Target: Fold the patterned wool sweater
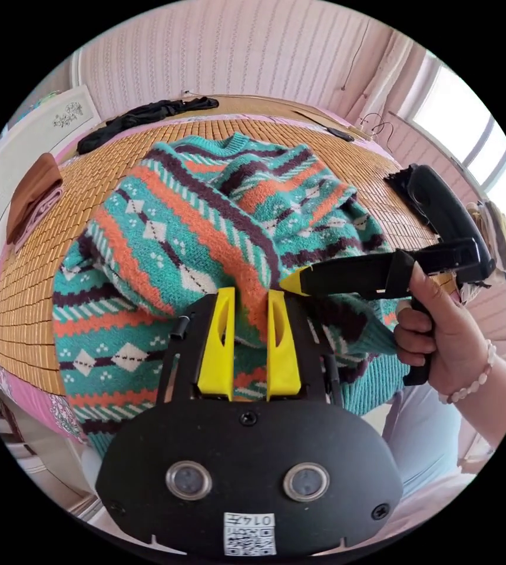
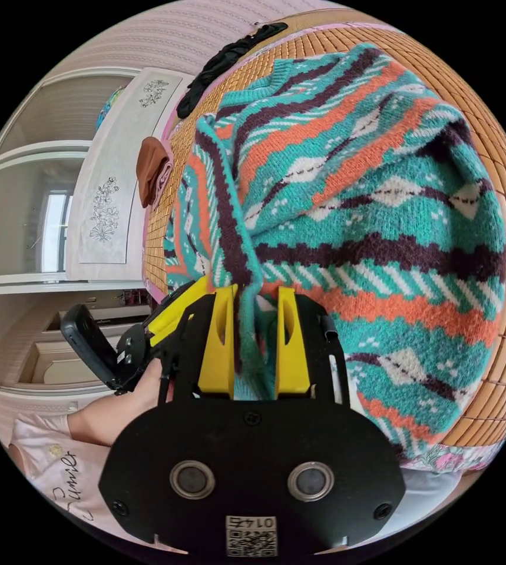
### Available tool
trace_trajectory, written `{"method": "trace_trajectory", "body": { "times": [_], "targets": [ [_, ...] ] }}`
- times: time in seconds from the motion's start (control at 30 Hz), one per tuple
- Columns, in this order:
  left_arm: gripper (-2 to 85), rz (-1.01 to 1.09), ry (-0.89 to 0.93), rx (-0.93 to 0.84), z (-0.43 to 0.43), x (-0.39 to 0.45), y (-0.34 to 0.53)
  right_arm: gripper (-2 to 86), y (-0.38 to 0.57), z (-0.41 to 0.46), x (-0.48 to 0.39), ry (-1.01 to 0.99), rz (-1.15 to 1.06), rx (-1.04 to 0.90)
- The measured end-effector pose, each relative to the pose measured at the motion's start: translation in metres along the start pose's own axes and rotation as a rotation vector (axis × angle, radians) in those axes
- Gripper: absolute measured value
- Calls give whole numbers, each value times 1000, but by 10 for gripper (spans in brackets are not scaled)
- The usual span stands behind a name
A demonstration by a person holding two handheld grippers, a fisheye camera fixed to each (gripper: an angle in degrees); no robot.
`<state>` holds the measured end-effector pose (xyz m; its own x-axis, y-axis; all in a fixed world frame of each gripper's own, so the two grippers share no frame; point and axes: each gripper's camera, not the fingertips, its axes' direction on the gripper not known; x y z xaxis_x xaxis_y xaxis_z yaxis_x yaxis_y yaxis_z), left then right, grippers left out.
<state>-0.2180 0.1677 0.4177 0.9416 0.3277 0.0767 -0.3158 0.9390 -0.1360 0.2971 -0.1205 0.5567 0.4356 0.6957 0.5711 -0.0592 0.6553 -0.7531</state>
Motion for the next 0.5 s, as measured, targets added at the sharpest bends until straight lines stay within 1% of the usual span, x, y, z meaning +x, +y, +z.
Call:
{"method": "trace_trajectory", "body": {
  "times": [0.03, 0.13, 0.17, 0.23, 0.27, 0.3, 0.33, 0.37, 0.43, 0.5],
  "targets": [
    [52, -43, 69, -7, -2, -15, -1, 101, 2, -5, 0, -23, -3, 1],
    [47, -107, 193, -5, -17, -46, -3, 84, 5, -26, -7, -43, -19, 78],
    [46, -108, 222, 22, -27, -53, -3, 75, 7, -37, -12, -50, -42, 111],
    [45, -110, 256, 178, -83, -93, -9, 47, 11, -53, -20, -64, -84, 163],
    [46, -117, 243, 237, -103, -108, -9, 31, 14, -61, -25, -56, -111, 190],
    [47, -183, 186, 348, -142, -146, -7, 23, 15, -64, -28, -48, -129, 201],
    [50, -332, 99, 457, -180, -192, 1, 16, 17, -67, -34, -19, -153, 213],
    [52, -419, 51, 515, -198, -216, 9, 10, 17, -63, -42, 12, -196, 190],
    [52, -735, -134, 689, -248, -289, 56, 8, 14, -49, -57, 34, -297, 120],
    [52, -878, -166, 758, -269, -318, 95, 9, 12, -32, -75, 47, -377, 69]
  ]
}}
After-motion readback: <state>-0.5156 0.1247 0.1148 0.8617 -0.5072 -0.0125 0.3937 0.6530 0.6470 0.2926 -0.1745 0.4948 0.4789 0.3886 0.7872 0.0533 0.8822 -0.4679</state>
